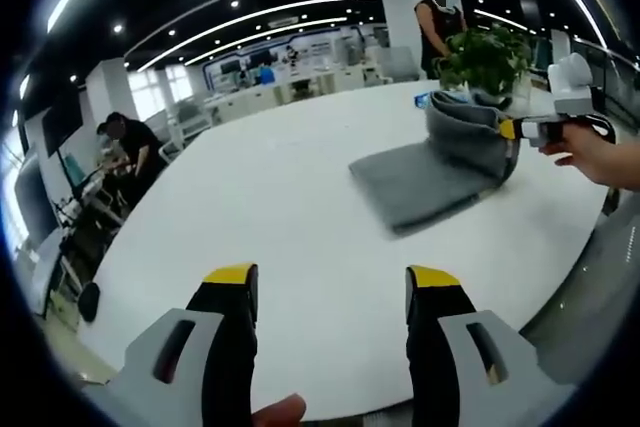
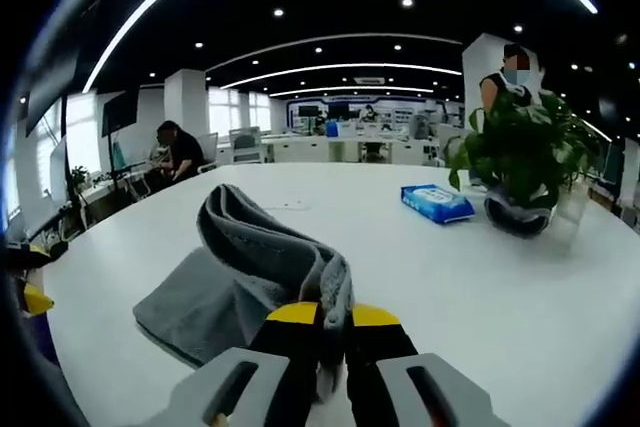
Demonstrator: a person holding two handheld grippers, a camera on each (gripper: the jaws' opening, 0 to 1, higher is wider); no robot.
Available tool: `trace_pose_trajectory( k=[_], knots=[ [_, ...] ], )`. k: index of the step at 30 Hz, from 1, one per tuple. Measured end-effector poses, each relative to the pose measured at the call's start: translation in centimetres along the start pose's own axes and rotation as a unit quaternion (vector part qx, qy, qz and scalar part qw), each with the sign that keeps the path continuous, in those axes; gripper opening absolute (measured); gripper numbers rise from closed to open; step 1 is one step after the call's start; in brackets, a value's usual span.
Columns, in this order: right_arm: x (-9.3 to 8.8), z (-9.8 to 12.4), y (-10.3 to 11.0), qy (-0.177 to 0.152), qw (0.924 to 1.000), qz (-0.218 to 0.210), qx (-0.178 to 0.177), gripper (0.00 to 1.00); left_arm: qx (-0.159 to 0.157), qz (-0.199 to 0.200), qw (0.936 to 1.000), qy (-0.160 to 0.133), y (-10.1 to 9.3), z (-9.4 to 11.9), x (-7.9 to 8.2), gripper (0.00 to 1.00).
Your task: Open the folded towel by lifting each exposed corner and separating the folded layers until the towel lies flat within the target outline without major curled edges
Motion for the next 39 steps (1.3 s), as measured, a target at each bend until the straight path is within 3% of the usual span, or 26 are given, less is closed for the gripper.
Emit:
trace_pose_trajectory(
  k=[16, 26, 30, 33, 36, 39],
  knots=[
    [-0.7, 1.2, -2.7, 0.035, 0.9969, -0.015, -0.069, 0.06, 0.001, 0.003, 1.0000, 0.004, 0.0, 0.0, -0.1, 0.57],
    [-1.7, 1.5, -3.4, 0.070, 0.9929, -0.038, -0.088, 0.06, -0.002, 0.004, 1.0000, 0.007, 0.0, -0.1, -0.2, 0.57],
    [-1.7, 1.7, -3.8, 0.074, 0.9921, -0.042, -0.093, 0.12, -0.005, 0.007, 0.9999, 0.006, 0.0, -0.1, -0.2, 0.58],
    [-1.9, 1.9, -4.2, 0.078, 0.9900, -0.061, -0.101, 0.22, -0.019, 0.014, 0.9997, -0.003, -0.2, -0.1, 0.0, 0.59],
    [-1.5, 2.3, -4.8, 0.076, 0.9895, -0.069, -0.102, 0.23, -0.052, 0.049, 0.9973, -0.017, -1.0, -0.3, 0.7, 0.60],
    [-0.8, 2.8, -5.5, 0.066, 0.9897, -0.065, -0.108, 0.23, -0.058, 0.042, 0.9973, -0.014, -1.2, -0.9, 1.4, 0.59]
  ],
)
Point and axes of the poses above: the point that each gripper's makers call its tool centre point, and the gripper's own axes: z roughly backward along the fingers, y roughly to its left, x roughly out of its top, the point moved 9 cm from there along z, roughly backward along the fingers, and after that the axes turned 9 degrees about -y, right-handed, at the moved point
